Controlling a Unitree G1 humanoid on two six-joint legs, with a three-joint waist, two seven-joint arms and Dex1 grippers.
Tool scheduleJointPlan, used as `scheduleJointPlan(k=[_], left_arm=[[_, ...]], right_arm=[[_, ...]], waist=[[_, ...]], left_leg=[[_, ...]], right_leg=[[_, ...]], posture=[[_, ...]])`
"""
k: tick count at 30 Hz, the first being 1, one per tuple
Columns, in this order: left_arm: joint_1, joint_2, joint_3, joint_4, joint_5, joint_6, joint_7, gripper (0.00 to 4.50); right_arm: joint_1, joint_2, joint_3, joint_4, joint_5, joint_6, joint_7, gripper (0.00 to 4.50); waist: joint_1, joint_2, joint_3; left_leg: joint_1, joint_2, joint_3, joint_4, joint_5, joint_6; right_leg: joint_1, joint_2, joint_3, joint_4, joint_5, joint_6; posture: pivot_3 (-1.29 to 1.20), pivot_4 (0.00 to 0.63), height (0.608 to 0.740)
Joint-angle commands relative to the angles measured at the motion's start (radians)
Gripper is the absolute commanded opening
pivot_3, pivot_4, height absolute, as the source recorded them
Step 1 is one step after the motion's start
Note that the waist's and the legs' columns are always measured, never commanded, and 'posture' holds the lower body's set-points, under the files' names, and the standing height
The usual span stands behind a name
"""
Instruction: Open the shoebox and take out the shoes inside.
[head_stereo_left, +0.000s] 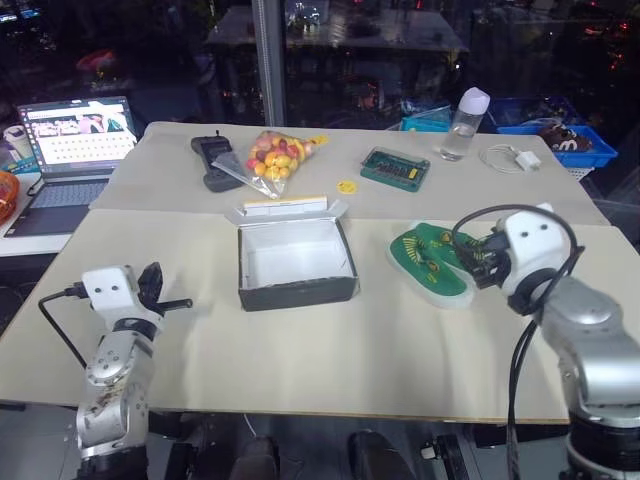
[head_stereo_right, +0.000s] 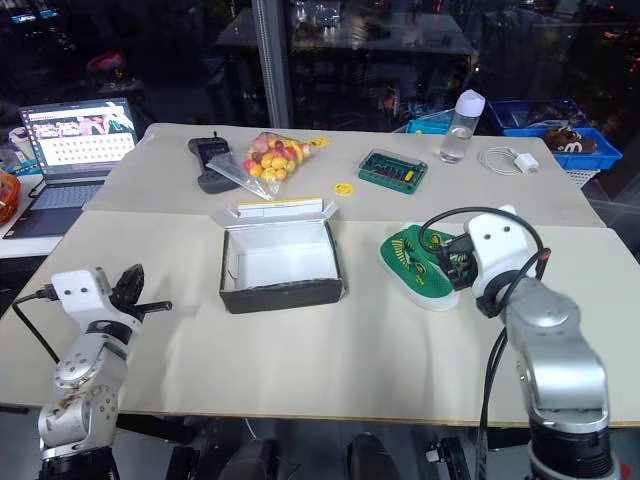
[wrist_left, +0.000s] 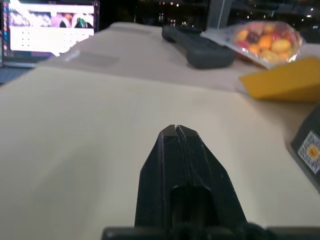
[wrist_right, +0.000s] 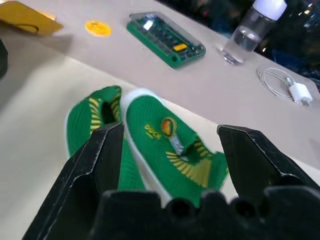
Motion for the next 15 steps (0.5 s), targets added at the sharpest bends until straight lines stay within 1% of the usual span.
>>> scheduleJointPlan(k=[1,6,8,15], left_arm=[[-0.033,0.012,0.02,0.027,0.017,-0.042,0.013,0.0],[-0.045,0.018,0.008,0.047,0.037,-0.06,0.012,0.0],[-0.052,0.01,0.003,0.04,0.035,-0.058,0.014,0.0],[-0.06,0.001,-0.003,0.035,0.031,-0.056,0.015,0.0]], right_arm=[[0.039,0.038,-0.037,0.079,-0.042,-0.144,-0.066,3.58],[0.058,0.083,-0.061,0.197,-0.047,-0.271,-0.101,3.58],[0.071,0.076,-0.058,0.222,-0.061,-0.313,-0.102,3.58],[0.082,0.082,-0.04,0.249,-0.071,-0.366,-0.095,3.58]], waist=[[0.002,0.0,0.0],[0.001,-0.001,0.0],[-0.001,0.0,0.0],[-0.001,-0.001,0.0]], left_leg=[[0.0,0.0,0.0,0.0,0.0,0.0],[0.001,0.0,0.0,0.001,0.0,0.0],[0.0,0.0,0.0,0.001,0.0,0.0],[0.001,0.0,0.0,0.001,0.0,0.0]], right_leg=[[0.0,0.0,0.0,0.0,0.0,0.0],[0.001,0.0,0.0,0.0,0.001,0.0],[0.001,0.0,0.0,0.0,0.001,0.0],[0.001,0.0,0.0,0.0,0.001,0.0]], posture=[[0.0,0.15,0.715],[0.0,0.15,0.715],[0.0,0.15,0.715],[0.0,0.15,0.715]])
